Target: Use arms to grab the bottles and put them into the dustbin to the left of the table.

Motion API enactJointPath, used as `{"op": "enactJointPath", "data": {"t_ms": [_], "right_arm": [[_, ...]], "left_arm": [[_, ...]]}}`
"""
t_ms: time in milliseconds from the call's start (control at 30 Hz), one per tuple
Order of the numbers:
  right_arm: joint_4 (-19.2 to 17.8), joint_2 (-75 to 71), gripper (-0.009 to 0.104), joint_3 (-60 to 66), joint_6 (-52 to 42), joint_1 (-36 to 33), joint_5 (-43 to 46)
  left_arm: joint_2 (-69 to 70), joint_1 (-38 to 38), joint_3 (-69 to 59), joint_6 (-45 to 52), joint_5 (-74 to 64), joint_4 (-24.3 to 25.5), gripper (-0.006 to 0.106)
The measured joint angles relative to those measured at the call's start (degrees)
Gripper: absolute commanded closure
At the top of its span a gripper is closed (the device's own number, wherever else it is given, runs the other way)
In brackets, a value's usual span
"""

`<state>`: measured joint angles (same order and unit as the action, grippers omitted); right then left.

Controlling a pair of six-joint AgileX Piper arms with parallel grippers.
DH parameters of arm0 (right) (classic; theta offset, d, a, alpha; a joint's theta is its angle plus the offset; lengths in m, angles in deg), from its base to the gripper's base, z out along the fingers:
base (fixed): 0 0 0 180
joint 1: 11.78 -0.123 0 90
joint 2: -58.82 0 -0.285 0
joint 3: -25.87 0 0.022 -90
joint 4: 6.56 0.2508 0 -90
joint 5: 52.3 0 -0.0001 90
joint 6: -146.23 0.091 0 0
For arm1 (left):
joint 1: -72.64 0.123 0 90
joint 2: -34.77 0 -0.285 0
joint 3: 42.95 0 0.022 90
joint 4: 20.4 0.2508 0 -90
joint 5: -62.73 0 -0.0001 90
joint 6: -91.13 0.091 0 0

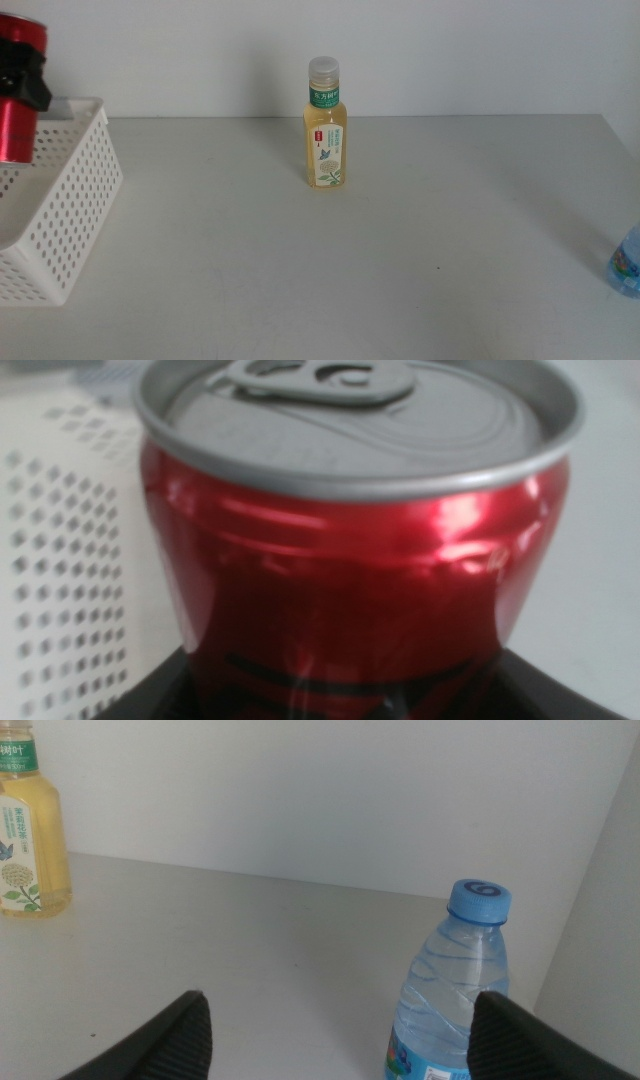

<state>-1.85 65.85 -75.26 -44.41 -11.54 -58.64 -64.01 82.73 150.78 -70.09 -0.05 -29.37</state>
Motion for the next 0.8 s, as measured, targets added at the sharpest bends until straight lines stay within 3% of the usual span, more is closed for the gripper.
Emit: {"op": "enactJointPath", "data": {"t_ms": [267, 633, 800], "right_arm": [[0.0, 0.0, 0.03, 0.0, 0.0, 0.0, 0.0], [0.0, 0.0, 0.03, 0.0, 0.0, 0.0, 0.0], [0.0, 0.0, 0.03, 0.0, 0.0, 0.0, 0.0]], "left_arm": [[-11.83, 8.32, 7.76, 0.58, -5.59, 0.31, 0.095], [-23.48, 8.76, 8.31, 0.59, -5.82, 2.96, 0.094], [-26.38, 8.76, 8.38, 0.59, -5.82, 3.93, 0.085]]}}
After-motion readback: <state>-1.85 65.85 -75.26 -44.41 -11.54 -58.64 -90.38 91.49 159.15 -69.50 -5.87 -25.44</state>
